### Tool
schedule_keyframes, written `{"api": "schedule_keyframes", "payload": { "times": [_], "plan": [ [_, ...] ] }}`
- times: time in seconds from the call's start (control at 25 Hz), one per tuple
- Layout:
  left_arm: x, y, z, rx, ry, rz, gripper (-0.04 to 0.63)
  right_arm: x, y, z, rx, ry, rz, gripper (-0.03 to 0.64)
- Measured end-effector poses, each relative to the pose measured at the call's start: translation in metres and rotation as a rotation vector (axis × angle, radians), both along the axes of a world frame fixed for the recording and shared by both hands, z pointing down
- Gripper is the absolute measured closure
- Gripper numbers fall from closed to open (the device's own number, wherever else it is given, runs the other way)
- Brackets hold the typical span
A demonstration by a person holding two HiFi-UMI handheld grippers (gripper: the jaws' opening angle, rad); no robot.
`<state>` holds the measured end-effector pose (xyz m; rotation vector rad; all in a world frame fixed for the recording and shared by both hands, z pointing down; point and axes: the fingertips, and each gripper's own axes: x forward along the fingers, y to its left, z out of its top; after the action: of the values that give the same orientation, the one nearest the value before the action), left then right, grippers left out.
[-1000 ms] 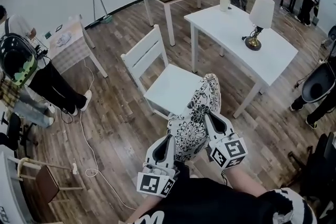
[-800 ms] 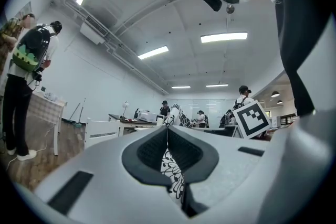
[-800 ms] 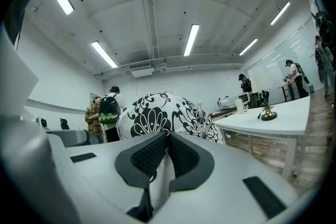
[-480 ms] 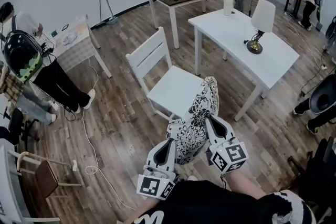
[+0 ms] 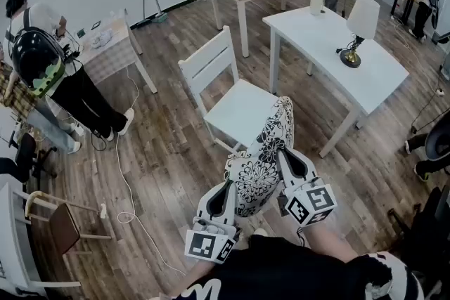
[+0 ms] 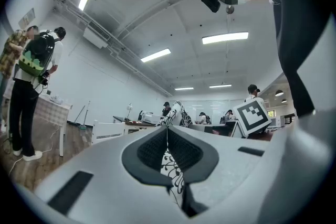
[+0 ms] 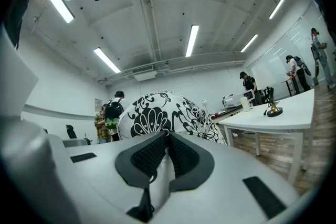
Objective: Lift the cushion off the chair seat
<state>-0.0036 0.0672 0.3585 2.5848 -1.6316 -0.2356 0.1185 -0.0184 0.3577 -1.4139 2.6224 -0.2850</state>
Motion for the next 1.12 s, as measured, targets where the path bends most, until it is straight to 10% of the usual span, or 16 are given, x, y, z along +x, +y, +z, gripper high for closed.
{"api": "schedule_keyframes", "payload": {
  "times": [1.12],
  "plan": [
    [-0.074,0.231,-0.012,0.025,-0.023,0.067,0.589,-0.059,0.244,-0.024,0.054,-0.054,0.084,0.583]
  ]
}}
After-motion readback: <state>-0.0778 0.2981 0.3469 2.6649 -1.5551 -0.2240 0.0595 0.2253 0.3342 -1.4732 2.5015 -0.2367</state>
